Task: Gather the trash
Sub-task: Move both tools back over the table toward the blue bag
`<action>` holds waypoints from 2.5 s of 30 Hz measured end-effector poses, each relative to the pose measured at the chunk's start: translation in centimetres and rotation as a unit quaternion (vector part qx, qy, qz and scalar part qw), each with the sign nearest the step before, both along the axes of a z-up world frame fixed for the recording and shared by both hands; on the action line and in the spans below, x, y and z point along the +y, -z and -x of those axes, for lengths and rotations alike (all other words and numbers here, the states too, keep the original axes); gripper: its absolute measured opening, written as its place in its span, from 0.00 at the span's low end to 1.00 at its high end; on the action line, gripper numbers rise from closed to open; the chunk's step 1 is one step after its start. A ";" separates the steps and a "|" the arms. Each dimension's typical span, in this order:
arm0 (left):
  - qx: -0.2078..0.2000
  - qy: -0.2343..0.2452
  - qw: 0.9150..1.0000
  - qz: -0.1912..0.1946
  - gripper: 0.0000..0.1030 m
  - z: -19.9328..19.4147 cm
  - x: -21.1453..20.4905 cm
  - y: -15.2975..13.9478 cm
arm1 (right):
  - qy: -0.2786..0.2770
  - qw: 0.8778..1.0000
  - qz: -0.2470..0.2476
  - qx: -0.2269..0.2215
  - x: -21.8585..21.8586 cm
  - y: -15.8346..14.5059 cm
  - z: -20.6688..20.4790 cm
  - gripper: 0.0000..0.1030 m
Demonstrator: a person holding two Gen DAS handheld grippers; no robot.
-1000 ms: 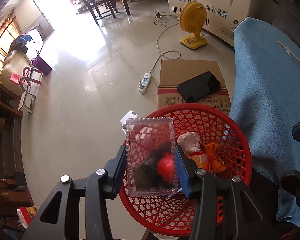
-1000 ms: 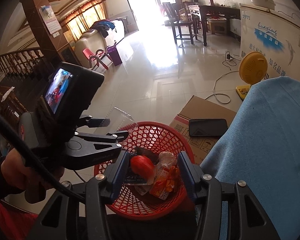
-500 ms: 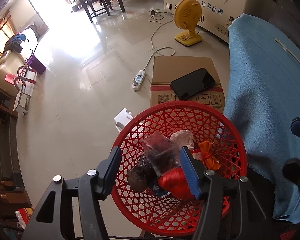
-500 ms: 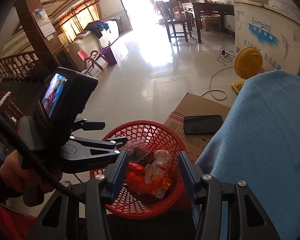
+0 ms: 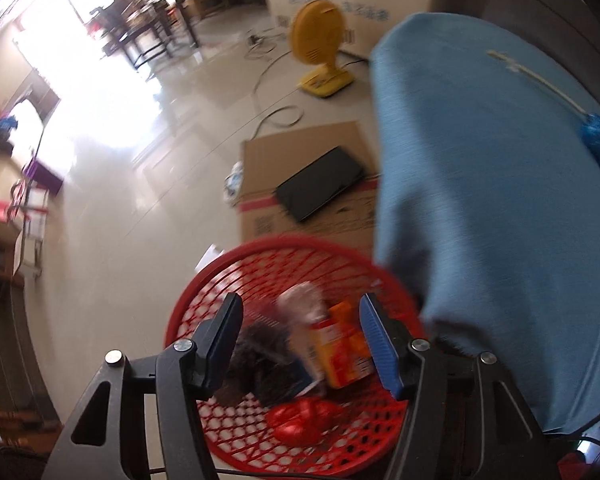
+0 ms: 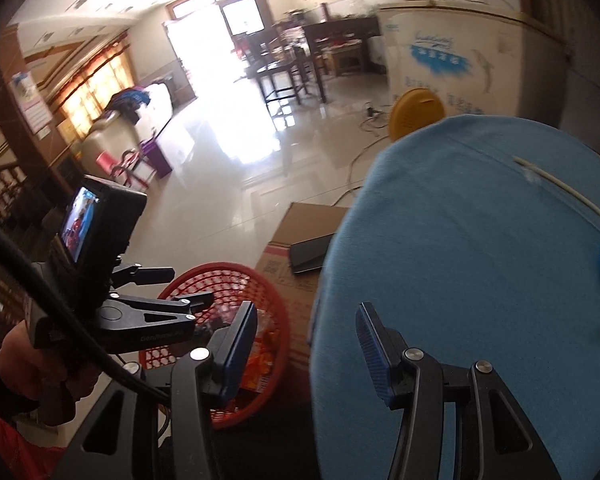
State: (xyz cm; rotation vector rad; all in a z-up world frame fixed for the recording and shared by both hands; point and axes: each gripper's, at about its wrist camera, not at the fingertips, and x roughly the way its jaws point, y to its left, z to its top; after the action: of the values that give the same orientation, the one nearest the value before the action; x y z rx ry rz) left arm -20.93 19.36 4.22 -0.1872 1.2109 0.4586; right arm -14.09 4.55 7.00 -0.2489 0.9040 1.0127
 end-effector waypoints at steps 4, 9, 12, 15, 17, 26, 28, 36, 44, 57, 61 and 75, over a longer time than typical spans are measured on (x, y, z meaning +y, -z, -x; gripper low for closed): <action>-0.017 0.041 0.999 0.002 0.60 -1.9 -3.1 -1.1 | 0.056 0.998 -0.006 0.001 -4.0 -0.6 -0.9 0.54; -0.035 0.082 0.996 0.014 0.60 -3.6 -6.9 -2.3 | 0.122 0.992 -0.017 0.003 -8.8 -1.2 -1.6 0.55; -0.047 0.107 0.993 0.017 0.60 -4.4 -9.0 -3.2 | 0.156 0.987 -0.025 0.004 -11.0 -1.3 -2.0 0.55; -0.057 0.133 0.989 0.011 0.60 -5.3 -11.1 -4.3 | 0.194 0.980 -0.033 0.007 -13.6 -1.2 -2.4 0.55; -0.065 0.148 0.987 0.008 0.61 -5.9 -12.5 -5.0 | 0.215 0.976 -0.040 0.011 -15.1 -1.3 -2.5 0.55; -0.078 0.226 0.971 -0.007 0.62 -8.0 -19.4 -6.8 | 0.320 0.944 -0.073 0.009 -23.0 -2.0 -2.7 0.58; -0.076 0.242 0.967 -0.012 0.62 -8.2 -20.9 -6.9 | 0.342 0.936 -0.078 0.010 -24.9 -2.0 -2.5 0.59; -0.067 0.296 0.952 -0.031 0.62 -8.9 -26.6 -7.2 | 0.415 0.904 -0.100 0.017 -33.0 -1.1 -2.3 0.59; -0.073 0.354 0.932 -0.042 0.62 -9.1 -31.8 -8.1 | 0.471 0.874 -0.122 0.025 -39.2 -0.3 -1.0 0.59; -0.069 0.417 0.906 -0.029 0.62 -9.0 -37.5 -8.6 | 0.534 0.833 -0.142 0.027 -45.5 0.3 1.2 0.59; -0.060 0.399 0.915 -0.019 0.62 -9.8 -36.4 -8.1 | 0.540 0.828 -0.147 0.033 -46.2 0.6 1.0 0.59; -0.041 0.319 0.946 -0.027 0.62 -15.5 -29.5 -5.6 | 0.501 0.853 -0.131 0.060 -43.5 1.2 -5.4 0.59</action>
State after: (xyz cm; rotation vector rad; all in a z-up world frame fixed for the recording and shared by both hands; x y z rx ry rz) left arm -5.40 -10.10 9.83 0.2317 1.1020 -0.0838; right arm -8.70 -38.94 5.83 0.4998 0.8302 0.1534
